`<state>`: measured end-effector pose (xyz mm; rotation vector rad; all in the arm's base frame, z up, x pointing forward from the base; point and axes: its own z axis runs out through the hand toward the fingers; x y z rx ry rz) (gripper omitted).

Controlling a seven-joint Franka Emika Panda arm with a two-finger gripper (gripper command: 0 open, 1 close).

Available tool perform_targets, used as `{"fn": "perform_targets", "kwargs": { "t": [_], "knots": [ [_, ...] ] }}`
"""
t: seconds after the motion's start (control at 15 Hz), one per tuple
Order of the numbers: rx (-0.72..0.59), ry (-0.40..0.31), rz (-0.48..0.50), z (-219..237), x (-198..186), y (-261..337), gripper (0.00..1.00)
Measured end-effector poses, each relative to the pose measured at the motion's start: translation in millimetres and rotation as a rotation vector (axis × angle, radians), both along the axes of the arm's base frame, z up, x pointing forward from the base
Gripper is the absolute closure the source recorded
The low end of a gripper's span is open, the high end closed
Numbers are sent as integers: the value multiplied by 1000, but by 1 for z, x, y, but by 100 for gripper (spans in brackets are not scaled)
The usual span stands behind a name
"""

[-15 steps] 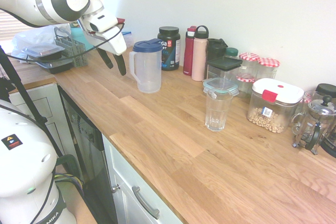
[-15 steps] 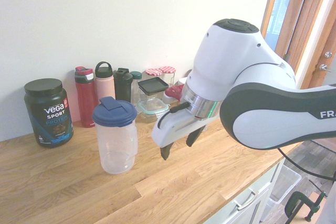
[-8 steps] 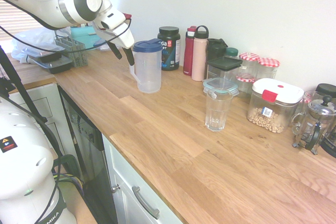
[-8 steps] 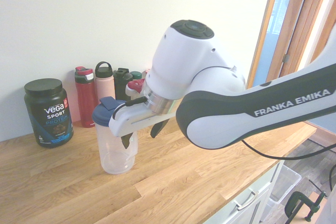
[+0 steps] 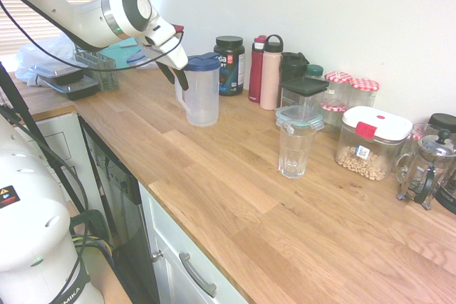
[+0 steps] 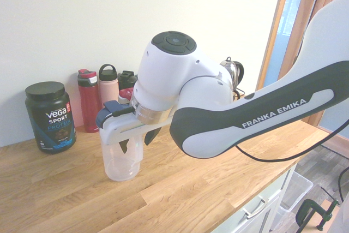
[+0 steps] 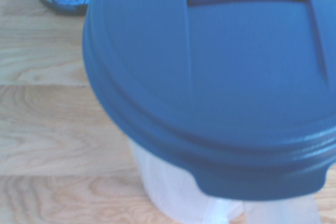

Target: Pour me some water

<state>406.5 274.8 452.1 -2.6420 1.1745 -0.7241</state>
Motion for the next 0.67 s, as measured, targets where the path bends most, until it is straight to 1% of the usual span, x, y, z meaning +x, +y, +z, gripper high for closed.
{"fn": "perform_targets", "kwargs": {
  "t": [0.27,0.47,0.67],
  "knots": [
    [-17,-17,7,-2,12,-14,100],
    [-11,-9,21,-11,19,-16,100],
    [-8,-6,41,-14,17,-11,100]
  ]
}}
